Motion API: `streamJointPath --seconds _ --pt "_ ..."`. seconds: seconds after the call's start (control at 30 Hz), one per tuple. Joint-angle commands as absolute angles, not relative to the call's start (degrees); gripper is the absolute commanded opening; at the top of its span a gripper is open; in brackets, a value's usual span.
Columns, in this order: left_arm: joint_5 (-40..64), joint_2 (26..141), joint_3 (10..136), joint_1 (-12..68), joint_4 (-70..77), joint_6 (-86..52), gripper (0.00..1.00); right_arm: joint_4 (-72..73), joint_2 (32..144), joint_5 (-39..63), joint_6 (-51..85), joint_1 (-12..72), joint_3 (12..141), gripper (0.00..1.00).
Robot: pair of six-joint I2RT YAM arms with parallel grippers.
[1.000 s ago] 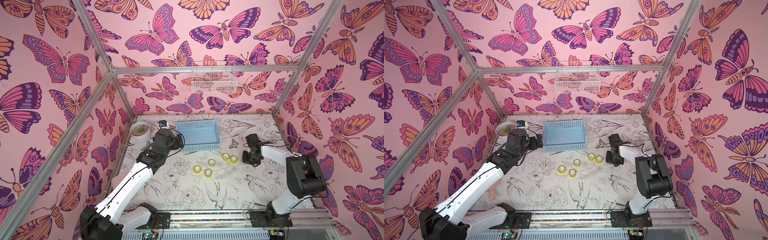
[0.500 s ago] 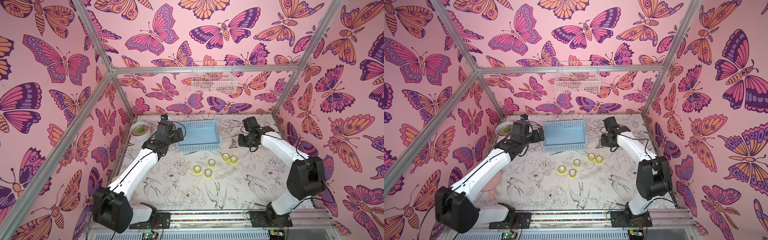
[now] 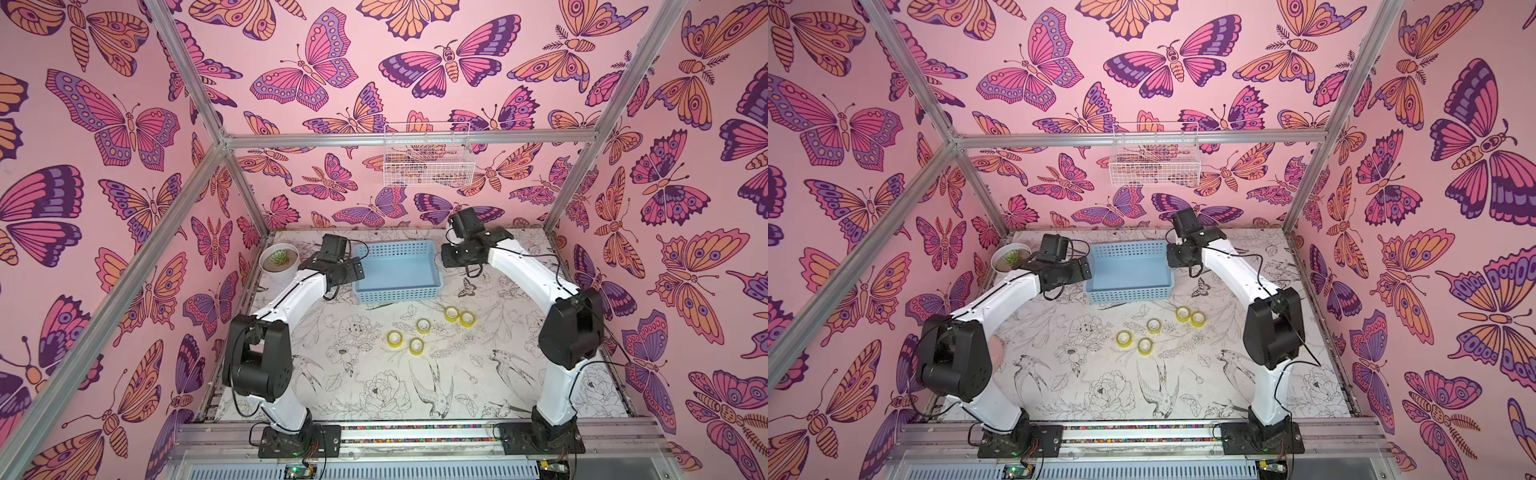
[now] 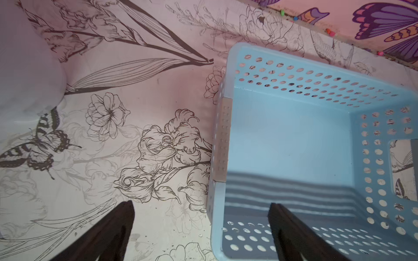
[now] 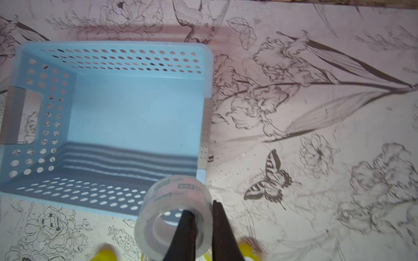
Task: Put the transparent tape into the storage box
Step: Adjust the storage box at the center of the board.
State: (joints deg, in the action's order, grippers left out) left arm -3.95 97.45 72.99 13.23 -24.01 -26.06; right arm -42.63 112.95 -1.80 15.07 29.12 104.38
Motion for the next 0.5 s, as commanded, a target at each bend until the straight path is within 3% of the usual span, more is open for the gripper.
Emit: streamJointPath --seconds 0.0,0.1,0.3,0.47 --pt "-0.93 99.88 74.32 11.8 -26.0 -26.73 0.92 -43.61 116.88 -0.39 13.53 30.44 110.6 0.0" --pt "-0.15 101.87 74.27 11.19 -26.08 -26.54 0.82 -44.03 120.81 -0.25 12.79 31.53 115.54 0.0" --pt "3.66 103.53 72.89 10.43 -26.1 -27.48 0.47 -45.94 128.59 -0.09 11.58 33.22 124.19 0.0" --pt "5.88 103.71 71.47 10.91 -26.02 -29.25 0.4 -47.7 132.05 -0.85 10.21 34.69 126.39 0.0"
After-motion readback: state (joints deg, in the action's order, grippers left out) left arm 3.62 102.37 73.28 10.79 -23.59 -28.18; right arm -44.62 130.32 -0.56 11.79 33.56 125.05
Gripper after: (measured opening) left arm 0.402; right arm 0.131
